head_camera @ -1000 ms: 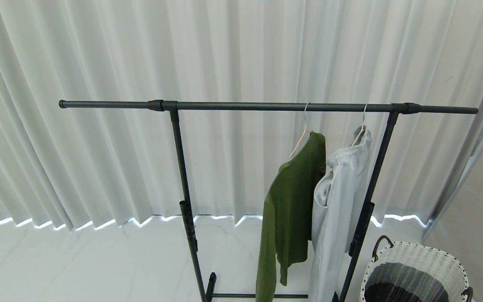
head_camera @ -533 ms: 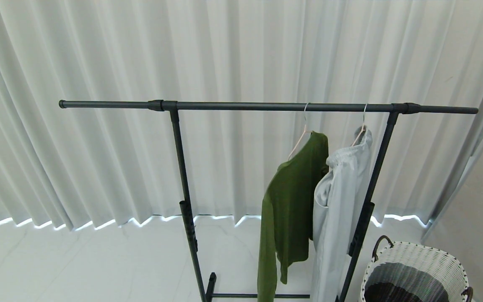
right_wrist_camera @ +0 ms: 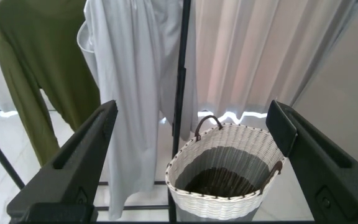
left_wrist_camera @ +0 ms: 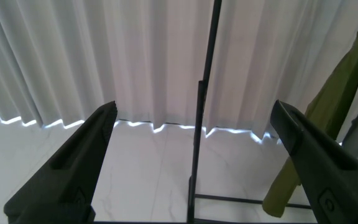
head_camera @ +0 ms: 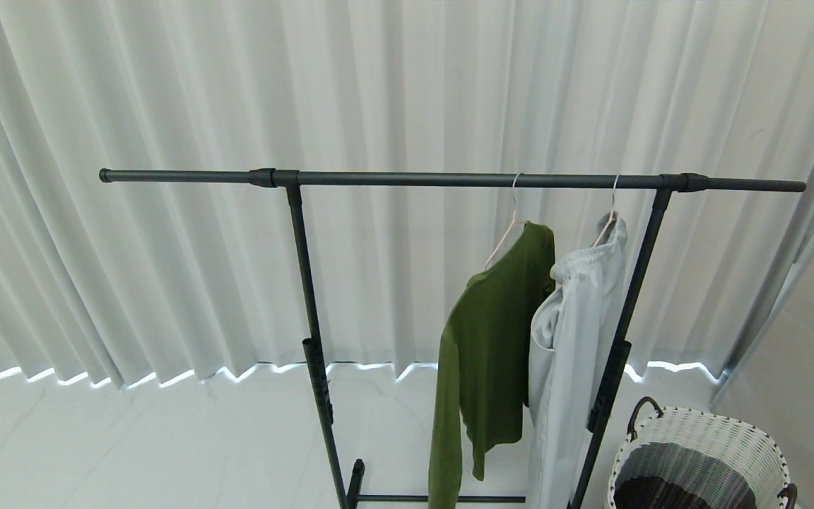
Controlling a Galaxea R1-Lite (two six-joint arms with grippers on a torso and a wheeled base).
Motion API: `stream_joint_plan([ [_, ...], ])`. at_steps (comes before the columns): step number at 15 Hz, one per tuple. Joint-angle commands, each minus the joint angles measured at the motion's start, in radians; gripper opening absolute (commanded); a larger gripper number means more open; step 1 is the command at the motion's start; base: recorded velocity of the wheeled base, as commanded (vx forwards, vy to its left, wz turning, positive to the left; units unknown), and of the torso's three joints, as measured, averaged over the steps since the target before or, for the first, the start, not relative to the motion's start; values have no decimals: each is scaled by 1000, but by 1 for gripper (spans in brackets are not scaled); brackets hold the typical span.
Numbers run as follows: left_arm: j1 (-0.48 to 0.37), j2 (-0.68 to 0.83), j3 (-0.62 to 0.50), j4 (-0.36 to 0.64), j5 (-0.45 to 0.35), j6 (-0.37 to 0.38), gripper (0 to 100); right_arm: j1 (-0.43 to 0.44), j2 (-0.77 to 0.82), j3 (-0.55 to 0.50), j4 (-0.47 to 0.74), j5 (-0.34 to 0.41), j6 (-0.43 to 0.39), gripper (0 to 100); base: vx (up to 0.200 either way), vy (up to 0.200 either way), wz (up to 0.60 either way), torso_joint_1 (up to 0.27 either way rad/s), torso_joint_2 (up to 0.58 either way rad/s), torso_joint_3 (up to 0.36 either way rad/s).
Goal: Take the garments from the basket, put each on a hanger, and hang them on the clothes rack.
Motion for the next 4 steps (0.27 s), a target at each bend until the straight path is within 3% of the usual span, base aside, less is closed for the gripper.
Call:
stream_joint_plan([
  [1, 0, 0, 0, 0, 1, 0, 100, 0, 0, 0, 0, 0, -1, 100, 0, 0, 0, 0, 0, 0],
  [4, 0, 0, 0, 0, 1, 0, 100, 0, 0, 0, 0, 0, 4, 100, 0, 0, 0, 0, 0, 0],
])
